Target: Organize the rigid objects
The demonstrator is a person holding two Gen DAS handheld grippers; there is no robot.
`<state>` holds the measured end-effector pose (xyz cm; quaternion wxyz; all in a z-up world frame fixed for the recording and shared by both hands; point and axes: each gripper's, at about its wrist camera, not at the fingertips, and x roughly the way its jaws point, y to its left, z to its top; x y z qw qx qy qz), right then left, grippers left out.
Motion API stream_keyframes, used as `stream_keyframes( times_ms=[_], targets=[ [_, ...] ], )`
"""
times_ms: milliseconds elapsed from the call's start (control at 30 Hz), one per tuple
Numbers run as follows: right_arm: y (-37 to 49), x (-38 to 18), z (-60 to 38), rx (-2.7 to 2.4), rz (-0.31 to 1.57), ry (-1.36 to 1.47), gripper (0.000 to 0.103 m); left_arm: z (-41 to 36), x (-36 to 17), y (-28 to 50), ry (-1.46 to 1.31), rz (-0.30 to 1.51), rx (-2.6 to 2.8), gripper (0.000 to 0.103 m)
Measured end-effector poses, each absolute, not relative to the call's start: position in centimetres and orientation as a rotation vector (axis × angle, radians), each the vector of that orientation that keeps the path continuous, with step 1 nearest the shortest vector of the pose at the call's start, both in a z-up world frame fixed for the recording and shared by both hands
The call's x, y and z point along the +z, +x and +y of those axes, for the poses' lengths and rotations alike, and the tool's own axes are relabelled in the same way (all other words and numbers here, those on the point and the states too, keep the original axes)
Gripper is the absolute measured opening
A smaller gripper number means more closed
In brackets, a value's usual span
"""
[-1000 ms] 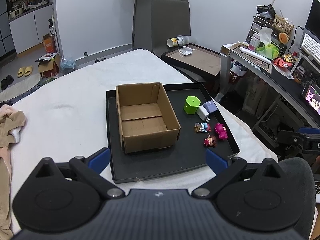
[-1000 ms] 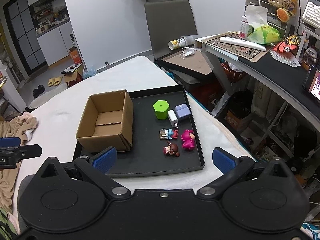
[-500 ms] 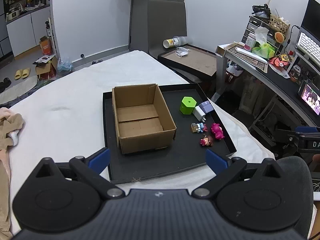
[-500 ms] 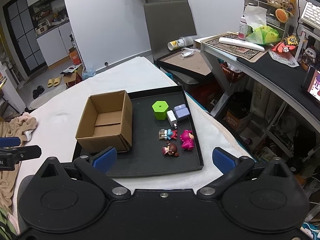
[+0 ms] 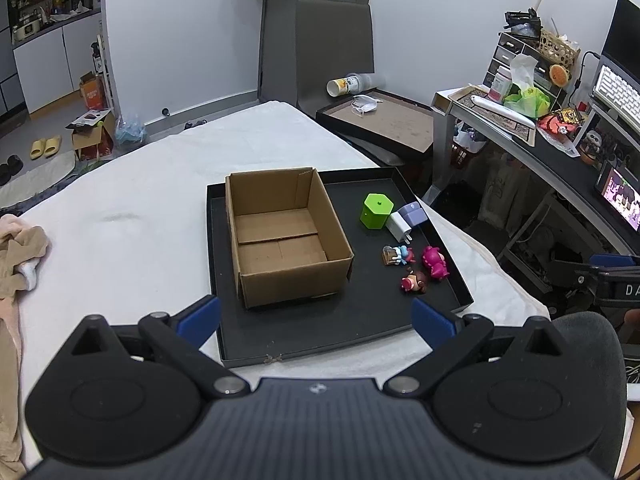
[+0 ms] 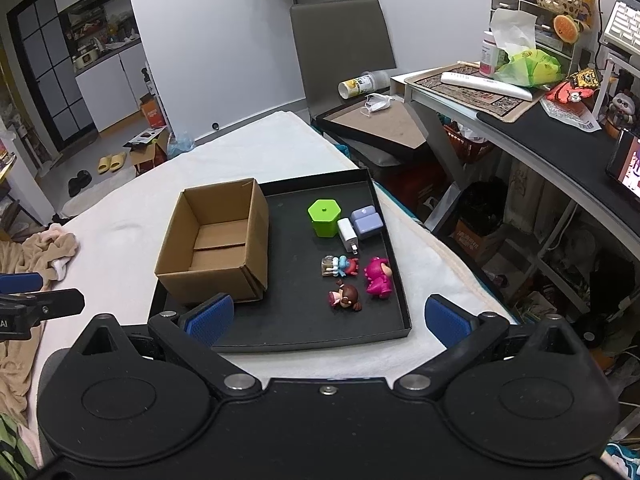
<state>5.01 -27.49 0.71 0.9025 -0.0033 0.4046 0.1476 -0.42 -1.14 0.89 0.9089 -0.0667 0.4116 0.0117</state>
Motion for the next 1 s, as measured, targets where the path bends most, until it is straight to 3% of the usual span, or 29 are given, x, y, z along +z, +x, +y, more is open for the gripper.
stream_keyframes(
  times_ms=[1000],
  targets=[
    [6.2, 0.5, -26.7, 0.317, 0.811, 0.003, 0.103, 0.2, 1.6, 0.9, -0.138, 0.815, 0.018, 0.100]
  ],
)
